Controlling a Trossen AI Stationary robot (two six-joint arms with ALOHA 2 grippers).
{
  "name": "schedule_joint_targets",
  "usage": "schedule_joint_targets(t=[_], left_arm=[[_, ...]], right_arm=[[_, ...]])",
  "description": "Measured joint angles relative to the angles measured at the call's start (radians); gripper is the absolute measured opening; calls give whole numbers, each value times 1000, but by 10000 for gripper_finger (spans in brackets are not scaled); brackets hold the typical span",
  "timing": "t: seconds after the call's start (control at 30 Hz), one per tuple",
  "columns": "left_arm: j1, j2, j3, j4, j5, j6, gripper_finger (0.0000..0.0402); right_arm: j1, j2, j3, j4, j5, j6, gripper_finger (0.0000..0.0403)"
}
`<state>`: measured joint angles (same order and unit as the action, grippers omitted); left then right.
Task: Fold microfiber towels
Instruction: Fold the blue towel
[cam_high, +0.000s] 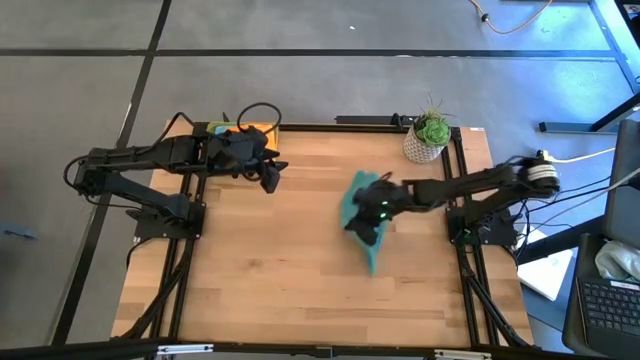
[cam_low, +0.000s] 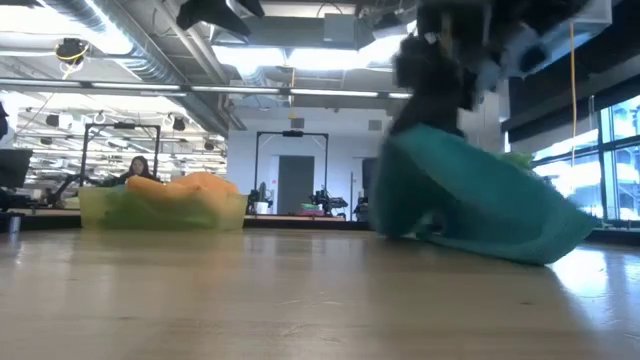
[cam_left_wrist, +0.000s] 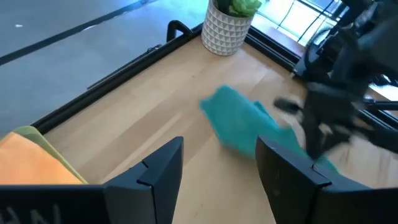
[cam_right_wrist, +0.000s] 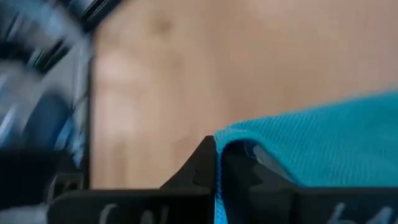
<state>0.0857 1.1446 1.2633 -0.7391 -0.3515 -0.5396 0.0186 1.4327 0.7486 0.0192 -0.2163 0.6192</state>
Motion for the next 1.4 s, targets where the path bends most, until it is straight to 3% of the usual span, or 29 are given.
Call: schedule_joint_targets(t=[0.23, 0.47, 0.7, 0.83, 0.93, 1.1, 1.2, 1.4], left_arm=[[15, 0, 0, -4, 0, 1, 192], [14, 0, 0, -59, 58, 20, 192], [14, 19, 0, -119, 79, 136, 192], [9, 53, 0, -133, 157, 187, 192], [-7, 91, 0, -144, 220, 221, 192], [-41, 132, -1, -152, 259, 256, 192], [-51, 130, -2, -158, 245, 255, 192], [-60, 116, -1, -171, 244, 285, 192]], right_arm=[[70, 334, 314, -166, -197, -214, 23], [73, 527, 486, -238, -298, -182, 98], [89, 526, 561, -301, -209, -158, 174], [96, 496, 583, -536, -158, -118, 187], [127, 445, 541, -605, -85, -62, 181], [174, 371, 408, -375, 14, 240, 165], [171, 368, 348, -221, 10, 444, 159], [185, 357, 293, -256, -38, 556, 158]])
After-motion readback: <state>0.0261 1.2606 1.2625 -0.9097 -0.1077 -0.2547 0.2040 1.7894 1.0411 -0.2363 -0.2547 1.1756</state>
